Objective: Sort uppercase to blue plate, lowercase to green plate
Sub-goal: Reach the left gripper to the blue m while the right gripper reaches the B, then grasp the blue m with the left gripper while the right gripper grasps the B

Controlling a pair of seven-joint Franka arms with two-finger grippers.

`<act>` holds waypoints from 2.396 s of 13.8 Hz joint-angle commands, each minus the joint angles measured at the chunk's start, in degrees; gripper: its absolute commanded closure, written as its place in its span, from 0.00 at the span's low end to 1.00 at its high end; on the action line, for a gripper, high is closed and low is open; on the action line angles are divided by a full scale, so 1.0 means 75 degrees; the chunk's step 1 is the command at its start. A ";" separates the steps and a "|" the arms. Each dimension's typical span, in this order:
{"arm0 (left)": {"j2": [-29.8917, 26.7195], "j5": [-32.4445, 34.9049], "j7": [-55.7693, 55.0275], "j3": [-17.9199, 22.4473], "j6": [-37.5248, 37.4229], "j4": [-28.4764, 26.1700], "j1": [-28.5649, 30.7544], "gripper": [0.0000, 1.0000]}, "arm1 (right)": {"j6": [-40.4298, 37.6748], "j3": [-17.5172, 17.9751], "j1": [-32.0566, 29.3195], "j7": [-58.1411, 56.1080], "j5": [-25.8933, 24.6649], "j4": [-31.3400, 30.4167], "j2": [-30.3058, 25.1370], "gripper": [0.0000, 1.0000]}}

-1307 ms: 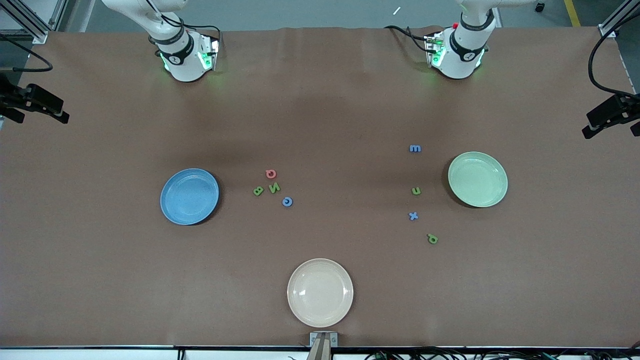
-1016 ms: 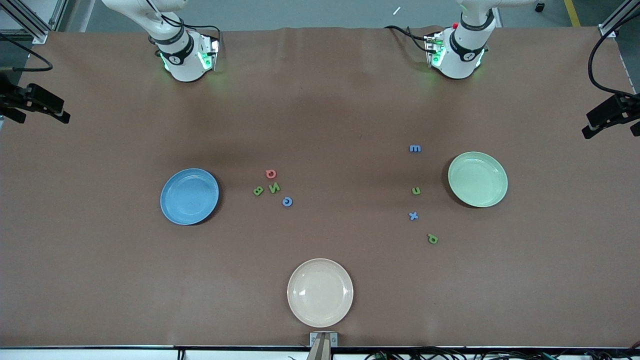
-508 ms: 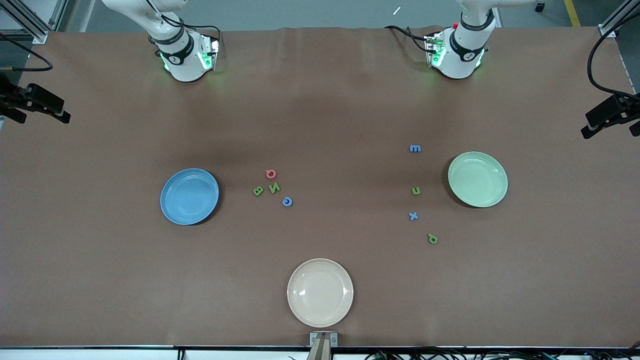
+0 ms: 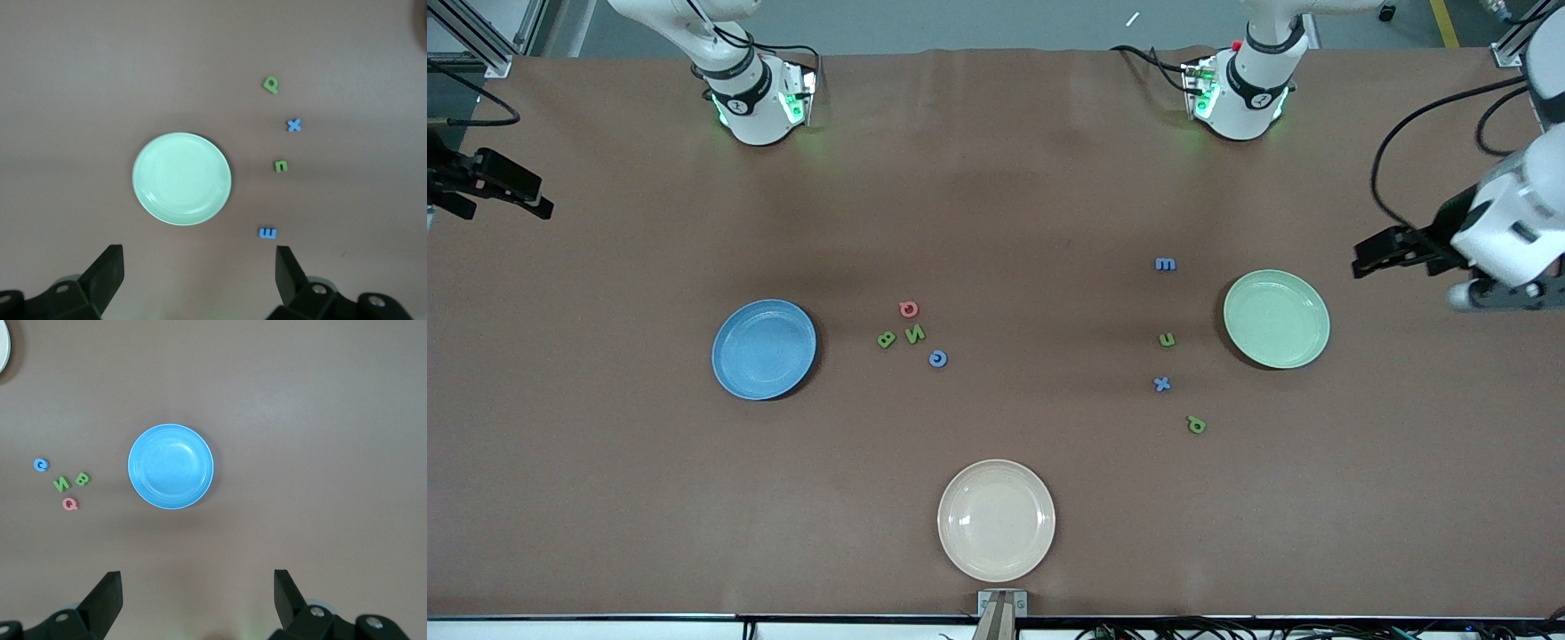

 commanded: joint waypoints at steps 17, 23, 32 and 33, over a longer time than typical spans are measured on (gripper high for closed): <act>-0.0547 0.0009 -0.2468 -0.2032 0.7642 -0.7275 -0.0722 0.00 | 0.1425 0.0055 0.0508 0.2570 -0.0149 -0.0272 0.1965 0.00; 0.0684 0.0043 -0.2514 -0.2079 0.9143 -0.7581 -0.0945 0.01 | 0.3937 0.0055 0.1903 0.6091 0.0238 -0.1717 0.2421 0.00; 0.0779 0.0501 -0.2514 -0.2068 0.9286 -0.7956 -0.0851 0.03 | 0.6277 0.0044 0.3450 0.8506 0.0508 -0.2417 0.3676 0.00; 0.0756 0.0501 -0.2526 -0.2068 0.9286 -0.7980 -0.0863 0.04 | 0.6676 0.0044 0.3545 0.8589 0.0508 -0.2652 0.3723 0.01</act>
